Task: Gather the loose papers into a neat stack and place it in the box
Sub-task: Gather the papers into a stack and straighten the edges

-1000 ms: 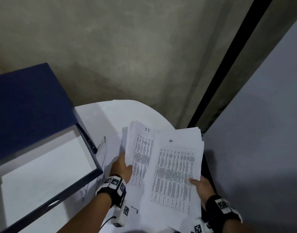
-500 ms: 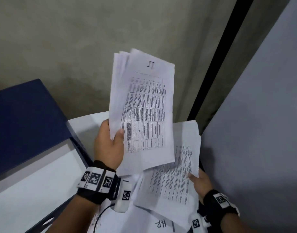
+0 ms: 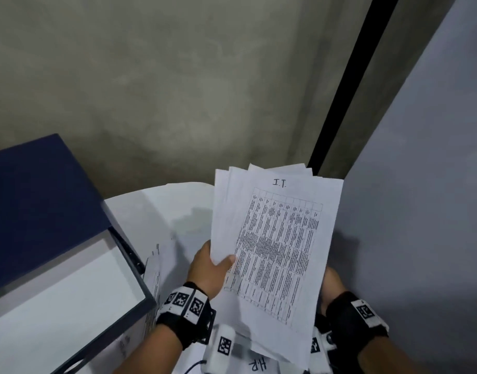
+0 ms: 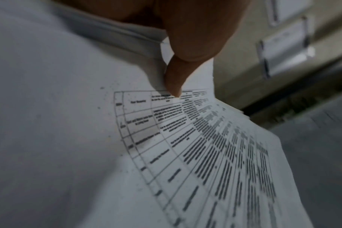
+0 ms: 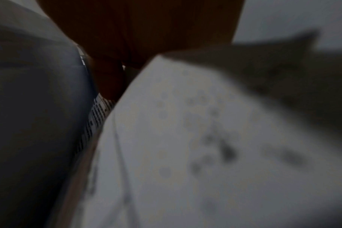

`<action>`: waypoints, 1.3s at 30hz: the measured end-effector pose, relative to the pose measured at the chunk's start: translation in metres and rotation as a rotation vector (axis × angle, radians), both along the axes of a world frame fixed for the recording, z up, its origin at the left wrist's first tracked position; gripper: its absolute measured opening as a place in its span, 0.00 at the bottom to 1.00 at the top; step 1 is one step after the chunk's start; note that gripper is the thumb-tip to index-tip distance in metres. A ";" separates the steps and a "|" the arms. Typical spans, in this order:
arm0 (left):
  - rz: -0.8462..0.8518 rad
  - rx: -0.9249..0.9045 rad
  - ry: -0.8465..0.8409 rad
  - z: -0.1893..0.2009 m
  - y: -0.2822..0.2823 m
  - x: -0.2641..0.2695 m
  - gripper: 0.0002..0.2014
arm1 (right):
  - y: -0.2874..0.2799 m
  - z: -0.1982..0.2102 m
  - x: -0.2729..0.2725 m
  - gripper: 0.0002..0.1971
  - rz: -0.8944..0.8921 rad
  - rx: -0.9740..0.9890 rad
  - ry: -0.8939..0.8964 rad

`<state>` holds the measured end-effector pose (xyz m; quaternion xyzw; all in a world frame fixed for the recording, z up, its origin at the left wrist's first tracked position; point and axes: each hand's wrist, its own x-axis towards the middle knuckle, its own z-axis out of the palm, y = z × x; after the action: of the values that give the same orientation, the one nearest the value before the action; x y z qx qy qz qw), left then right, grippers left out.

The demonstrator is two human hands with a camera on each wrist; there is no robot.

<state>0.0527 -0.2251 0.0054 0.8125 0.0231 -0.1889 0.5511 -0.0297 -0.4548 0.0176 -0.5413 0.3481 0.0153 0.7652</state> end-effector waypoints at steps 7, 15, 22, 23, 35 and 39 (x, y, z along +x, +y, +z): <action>0.139 -0.121 -0.028 -0.002 -0.001 -0.001 0.21 | -0.008 0.003 -0.001 0.22 0.044 0.027 -0.166; 0.198 -0.198 -0.083 0.009 -0.015 -0.002 0.26 | -0.005 -0.002 -0.001 0.55 0.181 -0.103 -0.355; 0.229 -0.296 -0.088 0.010 -0.016 0.000 0.19 | 0.002 0.015 -0.011 0.50 0.274 -0.305 -0.363; 0.236 -0.316 -0.099 0.015 -0.018 0.000 0.16 | 0.003 0.018 -0.010 0.45 0.228 -0.367 -0.353; 0.118 -0.088 0.047 -0.041 -0.014 -0.005 0.14 | 0.006 -0.036 -0.017 0.13 0.023 -0.452 -0.099; 0.115 -0.063 0.044 -0.049 -0.012 -0.011 0.11 | 0.008 -0.057 -0.015 0.09 0.068 -0.501 -0.066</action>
<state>0.0414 -0.2374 -0.0441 0.7878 0.0761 -0.1755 0.5855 -0.0442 -0.4465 -0.0399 -0.7256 0.2973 -0.0630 0.6174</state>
